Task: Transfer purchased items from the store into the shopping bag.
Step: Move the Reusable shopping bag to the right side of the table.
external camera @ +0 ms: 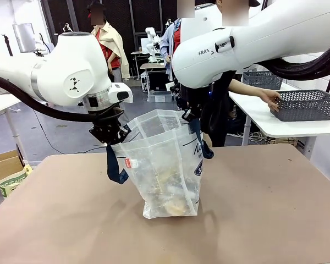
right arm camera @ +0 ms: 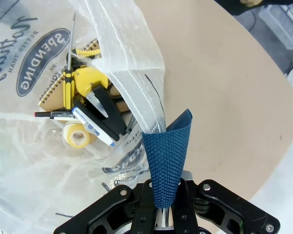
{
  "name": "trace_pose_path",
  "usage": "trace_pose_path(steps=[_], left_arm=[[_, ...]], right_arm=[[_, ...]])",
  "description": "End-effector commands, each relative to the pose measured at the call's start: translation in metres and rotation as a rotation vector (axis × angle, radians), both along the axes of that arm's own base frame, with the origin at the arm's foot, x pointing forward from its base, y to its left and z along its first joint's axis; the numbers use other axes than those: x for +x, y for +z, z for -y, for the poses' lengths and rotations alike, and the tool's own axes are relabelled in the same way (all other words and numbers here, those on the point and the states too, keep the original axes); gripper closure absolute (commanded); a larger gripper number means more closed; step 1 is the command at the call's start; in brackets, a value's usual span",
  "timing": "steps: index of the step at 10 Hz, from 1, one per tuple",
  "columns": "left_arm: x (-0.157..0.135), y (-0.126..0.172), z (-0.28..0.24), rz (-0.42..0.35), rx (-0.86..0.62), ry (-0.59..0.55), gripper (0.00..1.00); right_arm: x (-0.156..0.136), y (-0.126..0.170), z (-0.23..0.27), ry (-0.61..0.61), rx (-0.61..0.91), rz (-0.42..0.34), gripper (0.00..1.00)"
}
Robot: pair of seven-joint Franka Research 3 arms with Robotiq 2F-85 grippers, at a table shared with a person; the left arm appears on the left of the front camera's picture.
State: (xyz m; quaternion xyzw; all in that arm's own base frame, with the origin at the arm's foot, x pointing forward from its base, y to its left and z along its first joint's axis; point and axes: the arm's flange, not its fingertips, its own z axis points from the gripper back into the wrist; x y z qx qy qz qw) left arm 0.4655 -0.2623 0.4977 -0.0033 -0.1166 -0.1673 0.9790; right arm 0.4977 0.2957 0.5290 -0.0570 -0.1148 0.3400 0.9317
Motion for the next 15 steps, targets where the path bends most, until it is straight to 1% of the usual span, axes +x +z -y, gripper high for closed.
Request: trace_pose_path(steps=[1,5,9,11,13,14,15], left_arm=[[-0.004,0.008,0.003,0.033,-0.039,0.023,1.0],[-0.006,0.016,0.015,0.066,-0.072,-0.006,1.0],[-0.006,0.023,0.03,0.098,-0.142,-0.023,1.0],[-0.005,0.025,0.039,0.116,-0.162,-0.046,1.0],[-0.004,0.024,0.041,0.108,-0.171,-0.054,1.0],[-0.003,0.023,0.044,0.084,-0.163,-0.061,1.0],[-0.006,0.025,0.041,0.112,-0.135,-0.04,1.0]], right_arm=[[0.0,0.003,-0.005,-0.014,0.045,0.017,1.0],[-0.001,0.007,-0.019,-0.057,0.061,0.032,1.0],[-0.004,0.007,-0.035,-0.103,0.083,0.037,1.0],[-0.002,0.001,-0.038,-0.166,0.104,0.026,1.0],[0.001,-0.003,-0.037,-0.258,0.126,-0.003,1.0],[0.004,-0.004,-0.038,-0.3,0.13,-0.012,1.0],[0.005,-0.001,-0.035,-0.319,0.115,-0.024,1.0]])
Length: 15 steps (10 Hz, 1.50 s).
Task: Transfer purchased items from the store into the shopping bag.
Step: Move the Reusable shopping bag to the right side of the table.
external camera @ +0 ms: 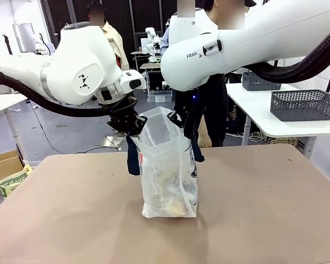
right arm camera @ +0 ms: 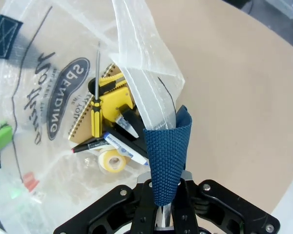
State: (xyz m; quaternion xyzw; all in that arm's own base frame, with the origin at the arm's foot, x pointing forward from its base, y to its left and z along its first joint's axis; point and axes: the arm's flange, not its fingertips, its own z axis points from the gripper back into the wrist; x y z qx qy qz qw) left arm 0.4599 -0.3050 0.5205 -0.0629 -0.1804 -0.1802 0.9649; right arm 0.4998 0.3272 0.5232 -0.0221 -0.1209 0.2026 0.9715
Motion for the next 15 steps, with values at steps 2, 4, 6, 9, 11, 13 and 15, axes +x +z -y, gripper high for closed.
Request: trace_pose_path(steps=[2,4,6,9,11,13,15], left_arm=[[-0.001,0.002,-0.002,0.004,0.0,0.003,1.0],[0.002,-0.001,0.005,0.007,-0.004,0.017,1.0],[0.003,0.003,0.017,0.017,0.003,0.05,1.0],[0.008,0.001,0.031,-0.005,-0.004,0.118,1.0],[0.001,0.0,0.018,-0.003,-0.015,0.079,1.0],[0.005,-0.003,0.022,-0.014,-0.022,0.091,1.0],[0.009,-0.005,0.042,0.01,-0.075,0.027,1.0]], right_arm=[[-0.002,0.0,-0.001,0.035,-0.005,0.007,1.0],[0.003,-0.001,-0.004,-0.084,0.02,-0.004,1.0],[0.003,-0.003,-0.007,-0.189,0.017,-0.01,1.0],[0.001,-0.001,-0.014,-0.318,0.031,0.0,1.0],[-0.004,0.003,-0.007,-0.217,0.035,0.019,1.0],[-0.002,0.001,-0.01,-0.283,0.054,-0.012,1.0],[0.009,-0.009,-0.019,-0.318,0.093,-0.007,1.0]])
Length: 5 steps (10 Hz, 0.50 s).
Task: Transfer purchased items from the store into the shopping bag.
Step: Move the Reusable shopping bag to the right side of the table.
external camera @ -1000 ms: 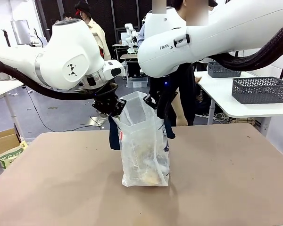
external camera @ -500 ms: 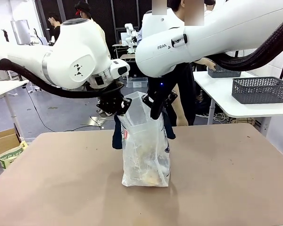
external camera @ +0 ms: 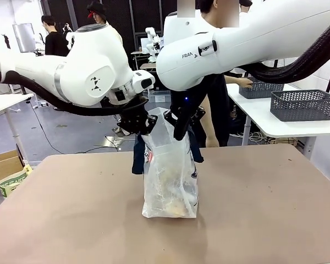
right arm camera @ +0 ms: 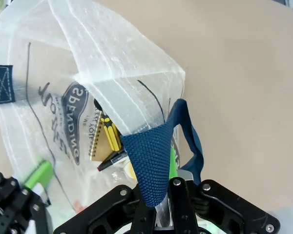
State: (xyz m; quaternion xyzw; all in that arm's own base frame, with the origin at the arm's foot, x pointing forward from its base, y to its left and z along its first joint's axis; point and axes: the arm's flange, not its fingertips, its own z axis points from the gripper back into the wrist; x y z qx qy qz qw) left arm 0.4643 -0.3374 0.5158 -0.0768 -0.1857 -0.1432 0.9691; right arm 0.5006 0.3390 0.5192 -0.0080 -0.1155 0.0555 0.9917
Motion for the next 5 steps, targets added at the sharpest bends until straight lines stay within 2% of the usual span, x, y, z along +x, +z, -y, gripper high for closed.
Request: trace_pose_path(steps=[1,5], left_arm=[[0.006,0.003,0.014,0.029,-0.03,-0.055,1.0],[0.008,0.004,0.014,0.046,-0.058,-0.066,1.0]], right_arm=[[0.013,-0.009,-0.014,-0.042,0.047,0.001,1.0],[0.021,-0.013,-0.03,-0.1,0.102,-0.002,1.0]])
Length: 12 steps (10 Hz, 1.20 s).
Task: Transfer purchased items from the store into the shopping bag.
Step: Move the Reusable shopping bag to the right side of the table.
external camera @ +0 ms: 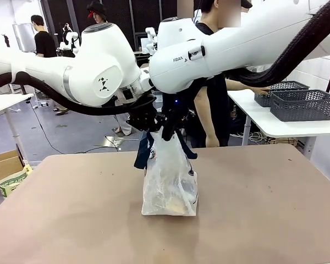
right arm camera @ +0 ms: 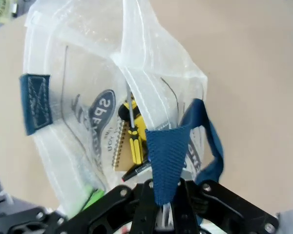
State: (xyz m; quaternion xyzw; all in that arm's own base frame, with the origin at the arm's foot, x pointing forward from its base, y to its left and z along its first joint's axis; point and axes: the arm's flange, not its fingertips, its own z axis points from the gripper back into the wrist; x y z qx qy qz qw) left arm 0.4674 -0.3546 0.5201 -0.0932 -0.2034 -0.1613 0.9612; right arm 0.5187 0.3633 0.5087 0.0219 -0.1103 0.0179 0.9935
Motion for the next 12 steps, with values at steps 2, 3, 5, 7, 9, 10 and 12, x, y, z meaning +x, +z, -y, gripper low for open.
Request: trace_pose_path(steps=[2,3,5,7,9,10,12], left_arm=[[0.006,0.0,-0.003,0.012,-0.03,-0.027,1.0],[0.006,0.0,-0.002,0.015,-0.029,-0.036,1.0],[0.006,0.003,-0.002,0.033,-0.058,-0.029,1.0],[0.002,0.0,0.0,0.011,-0.012,-0.012,1.0],[0.002,0.0,0.0,0.011,-0.012,-0.012,1.0],[0.002,0.0,0.0,0.011,-0.012,-0.012,1.0],[0.002,0.0,0.0,0.009,-0.016,-0.015,1.0]], right_arm=[[0.004,-0.001,-0.004,-0.049,0.037,0.02,1.0],[0.003,0.0,-0.005,-0.062,0.051,0.026,1.0],[0.002,0.0,-0.008,-0.055,0.06,0.036,1.0],[-0.001,-0.001,-0.002,-0.043,0.083,0.027,1.0],[0.0,-0.004,0.001,-0.048,0.115,0.013,1.0],[-0.001,-0.003,0.004,-0.051,0.119,0.001,1.0],[0.004,0.0,-0.004,-0.058,0.082,0.002,1.0]])
